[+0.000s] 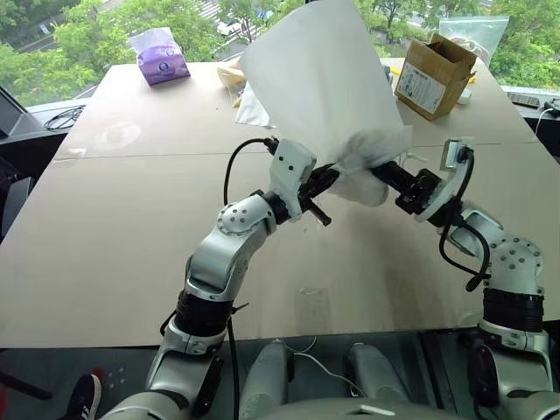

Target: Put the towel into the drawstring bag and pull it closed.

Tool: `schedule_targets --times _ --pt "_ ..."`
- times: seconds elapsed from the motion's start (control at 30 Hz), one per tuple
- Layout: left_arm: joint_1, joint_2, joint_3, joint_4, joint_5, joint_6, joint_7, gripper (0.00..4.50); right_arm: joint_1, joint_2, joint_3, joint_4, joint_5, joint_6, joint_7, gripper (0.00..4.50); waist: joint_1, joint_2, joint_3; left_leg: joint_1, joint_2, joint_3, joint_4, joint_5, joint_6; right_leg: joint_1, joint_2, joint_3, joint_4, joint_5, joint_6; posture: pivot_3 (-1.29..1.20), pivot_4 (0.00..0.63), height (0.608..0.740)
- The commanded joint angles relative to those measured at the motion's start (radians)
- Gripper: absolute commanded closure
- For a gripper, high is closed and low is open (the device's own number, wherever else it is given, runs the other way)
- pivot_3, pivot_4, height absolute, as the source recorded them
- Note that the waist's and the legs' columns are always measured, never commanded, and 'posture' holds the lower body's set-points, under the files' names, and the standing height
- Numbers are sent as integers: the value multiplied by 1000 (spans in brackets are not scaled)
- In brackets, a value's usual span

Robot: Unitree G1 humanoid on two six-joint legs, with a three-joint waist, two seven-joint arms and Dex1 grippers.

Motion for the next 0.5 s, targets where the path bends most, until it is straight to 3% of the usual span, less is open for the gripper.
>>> schedule_targets --times 0.03,0.27,0.5 --pt "12 11 -21 -7 5 -17 -30 4500 -54 89 -60 -38 157 -62 -86 4449 1 0 0 0 0 0 0 0 0 0 0 0 0 0 0 0 150 740" --pt "44 2 -46 -49 -37 20 -72 4500 -79 285 -69 -45 323 -165 -292 4449 1 0 0 0 0 -1 0 0 0 0 0 0 1 0 0 0 150 740" --pt "4 -99 47 -84 -199 137 -33 4500 -20 293 93 -50 103 -156 -311 4449 0 1 0 0 0 -1 0 0 0 -1 0 0 1 0 0 0 150 740"
